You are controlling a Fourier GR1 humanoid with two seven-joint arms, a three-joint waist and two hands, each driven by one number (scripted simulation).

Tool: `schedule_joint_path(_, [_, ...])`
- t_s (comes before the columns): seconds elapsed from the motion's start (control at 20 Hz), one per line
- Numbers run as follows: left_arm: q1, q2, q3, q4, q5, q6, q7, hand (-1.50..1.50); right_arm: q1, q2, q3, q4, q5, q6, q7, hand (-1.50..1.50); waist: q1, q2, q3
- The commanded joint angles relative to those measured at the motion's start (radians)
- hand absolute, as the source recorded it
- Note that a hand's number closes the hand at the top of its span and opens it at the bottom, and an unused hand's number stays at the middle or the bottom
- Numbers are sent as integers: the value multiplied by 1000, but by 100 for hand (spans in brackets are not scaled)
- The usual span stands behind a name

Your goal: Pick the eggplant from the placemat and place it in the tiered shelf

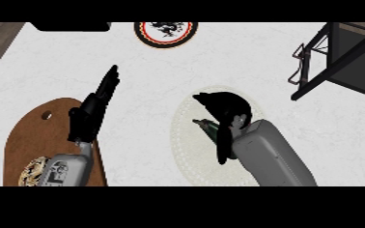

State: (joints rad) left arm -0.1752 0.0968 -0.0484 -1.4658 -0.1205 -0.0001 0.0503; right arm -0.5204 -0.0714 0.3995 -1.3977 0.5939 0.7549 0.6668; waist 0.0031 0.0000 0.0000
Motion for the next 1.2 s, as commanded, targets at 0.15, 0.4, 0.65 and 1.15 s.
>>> schedule_joint_path(0.15, [-64,2,40,14,-5,4,54,0,72,2,7,4,77,-13,-70,-150,-3,0,0])
schedule_joint_path(0.4, [3,-20,19,57,-31,3,-58,0,95,-16,-10,40,131,-21,-165,-150,-2,0,0])
schedule_joint_path(0.65, [-9,11,46,10,-2,-41,-5,0,36,-2,-45,113,151,27,-189,150,0,0,0])
schedule_joint_path(1.15, [-23,-6,56,11,-1,-37,16,0,102,-22,24,45,270,-28,-332,150,-2,0,0])
